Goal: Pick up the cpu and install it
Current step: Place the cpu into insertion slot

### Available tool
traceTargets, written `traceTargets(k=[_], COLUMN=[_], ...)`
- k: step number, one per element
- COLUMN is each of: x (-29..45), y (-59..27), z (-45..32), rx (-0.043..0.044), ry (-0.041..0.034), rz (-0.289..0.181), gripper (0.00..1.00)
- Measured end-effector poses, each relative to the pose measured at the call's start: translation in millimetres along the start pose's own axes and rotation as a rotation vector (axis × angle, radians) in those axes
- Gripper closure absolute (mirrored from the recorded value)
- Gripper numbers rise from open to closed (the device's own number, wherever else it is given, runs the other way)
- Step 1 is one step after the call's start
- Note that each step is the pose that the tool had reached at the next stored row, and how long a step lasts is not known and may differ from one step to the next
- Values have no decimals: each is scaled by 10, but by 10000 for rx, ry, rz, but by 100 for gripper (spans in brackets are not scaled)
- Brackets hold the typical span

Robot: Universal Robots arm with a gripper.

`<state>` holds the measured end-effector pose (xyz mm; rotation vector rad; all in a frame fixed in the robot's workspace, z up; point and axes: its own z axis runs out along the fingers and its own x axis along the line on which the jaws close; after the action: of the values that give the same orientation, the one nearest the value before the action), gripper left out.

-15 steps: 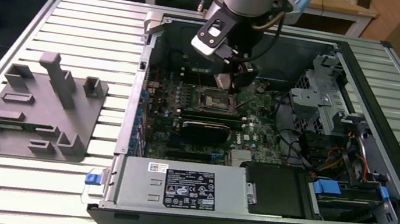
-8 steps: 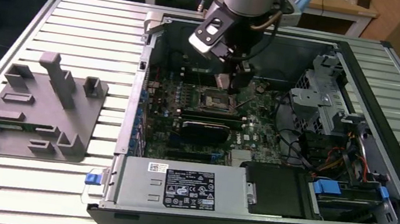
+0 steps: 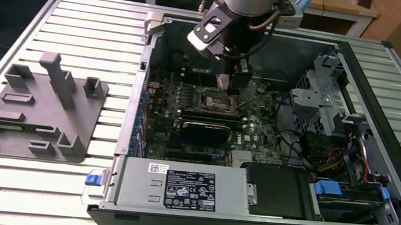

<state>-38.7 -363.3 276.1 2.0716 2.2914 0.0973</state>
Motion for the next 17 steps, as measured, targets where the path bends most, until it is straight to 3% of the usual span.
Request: traceTargets(k=[6, 17], x=[0, 0], y=[0, -4], z=[0, 49], rx=[-2, -1], ry=[-36, -38], rz=[456, 465], gripper=[45, 45])
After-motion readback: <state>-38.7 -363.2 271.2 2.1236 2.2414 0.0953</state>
